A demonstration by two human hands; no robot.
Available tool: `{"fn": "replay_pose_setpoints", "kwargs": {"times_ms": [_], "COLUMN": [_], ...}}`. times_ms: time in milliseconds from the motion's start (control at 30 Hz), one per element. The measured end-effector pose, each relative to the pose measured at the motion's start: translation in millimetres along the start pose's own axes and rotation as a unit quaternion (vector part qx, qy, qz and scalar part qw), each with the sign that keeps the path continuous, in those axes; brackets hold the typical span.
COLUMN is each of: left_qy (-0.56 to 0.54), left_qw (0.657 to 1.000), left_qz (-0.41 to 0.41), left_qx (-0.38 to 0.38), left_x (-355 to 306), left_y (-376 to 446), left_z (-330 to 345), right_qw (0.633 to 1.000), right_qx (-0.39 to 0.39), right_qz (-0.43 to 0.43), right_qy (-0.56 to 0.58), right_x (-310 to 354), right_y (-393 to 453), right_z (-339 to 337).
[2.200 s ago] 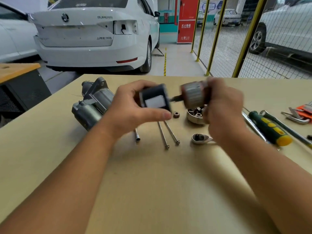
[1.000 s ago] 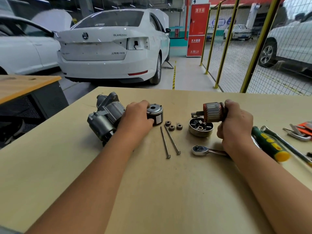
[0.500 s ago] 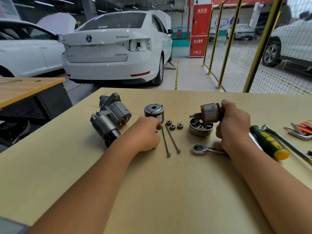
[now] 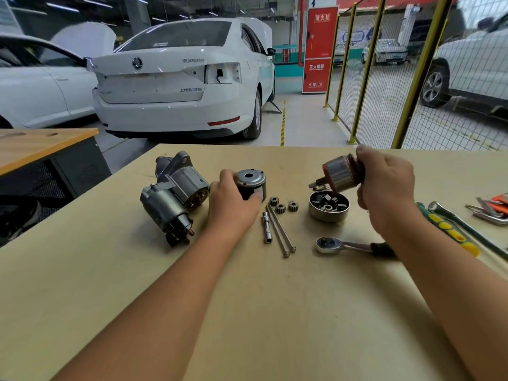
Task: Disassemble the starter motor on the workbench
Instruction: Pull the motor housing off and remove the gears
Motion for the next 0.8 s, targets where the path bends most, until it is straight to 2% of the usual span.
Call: {"fn": "replay_pose_setpoints", "kwargs": {"times_ms": [67,133,233,333,467,533,633,800], "left_qy": [-0.033,-0.05,-0.082,-0.099,-0.1,-0.097,-0.095,-0.103], "left_qw": [0.999,0.999,0.997,0.995,0.995,0.995,0.995,0.995], "left_qz": [0.003,0.006,-0.001,-0.012,-0.015,-0.013,-0.003,-0.003], "left_qx": [-0.006,-0.009,0.001,0.013,0.008,0.01,0.011,0.014], "left_x": [1,4,14,21,25,26,25,24], "left_y": [8,15,20,25,33,34,34,33], "left_z": [4,4,5,9,12,14,15,16], "right_qw": [0.999,0.994,0.972,0.954,0.917,0.908,0.915,0.897], "right_qx": [0.017,0.032,0.058,0.071,0.126,0.165,0.205,0.219], "right_qz": [-0.02,-0.048,-0.086,-0.082,-0.092,-0.079,-0.028,0.066], "right_qy": [-0.02,-0.092,-0.21,-0.279,-0.368,-0.377,-0.347,-0.379], "right_x": [13,21,22,13,1,-5,-16,-40], "right_y": [10,21,34,48,66,74,81,89], "right_z": [11,29,58,76,94,102,117,132]}}
Point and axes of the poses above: each hand's wrist, its own y-axis towards the middle knuckle, its own z-axis out of the palm, x = y × z, the point moved 7 cm from there along y, towards the middle knuckle, and after that the axes turned 2 degrees about x, right-handed, at the moved point
